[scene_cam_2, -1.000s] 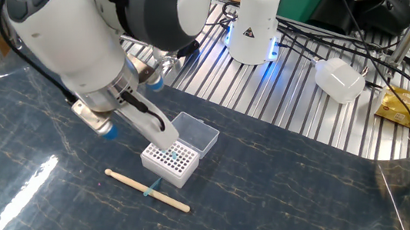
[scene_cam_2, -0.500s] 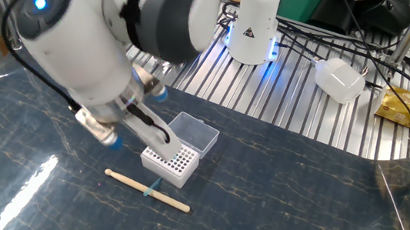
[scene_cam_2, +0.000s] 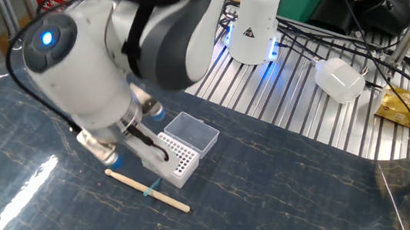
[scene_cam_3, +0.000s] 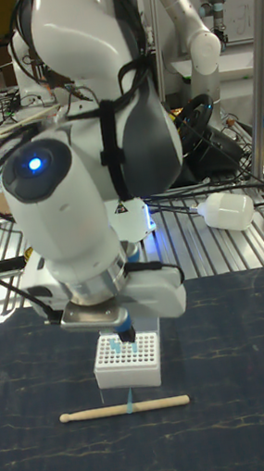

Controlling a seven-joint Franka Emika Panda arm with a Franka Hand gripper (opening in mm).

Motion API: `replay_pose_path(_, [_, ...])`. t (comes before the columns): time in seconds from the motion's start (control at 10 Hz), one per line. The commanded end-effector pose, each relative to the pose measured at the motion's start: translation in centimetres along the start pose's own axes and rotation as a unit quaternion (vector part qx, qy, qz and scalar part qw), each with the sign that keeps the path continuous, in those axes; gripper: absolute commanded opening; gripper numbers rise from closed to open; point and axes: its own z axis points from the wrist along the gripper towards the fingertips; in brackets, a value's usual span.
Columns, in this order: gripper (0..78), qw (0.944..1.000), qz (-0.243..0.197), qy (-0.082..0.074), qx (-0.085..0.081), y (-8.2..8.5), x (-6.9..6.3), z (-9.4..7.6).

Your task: Insert a medium pipette tip into the holder for medium pipette tips

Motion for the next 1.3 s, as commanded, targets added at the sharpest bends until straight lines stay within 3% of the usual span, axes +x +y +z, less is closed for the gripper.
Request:
replay_pose_path(0.1, [0.0,0.9999,-0.011,-0.004,0.003,-0.4,-1.7,2.5])
replay_pose_path(0.6, [0.0,0.9999,-0.015,-0.003,0.003,-0.8,-2.8,5.6])
replay_pose_path(1.3, [0.0,0.9998,-0.022,-0.002,-0.001,-1.7,-3.7,8.4])
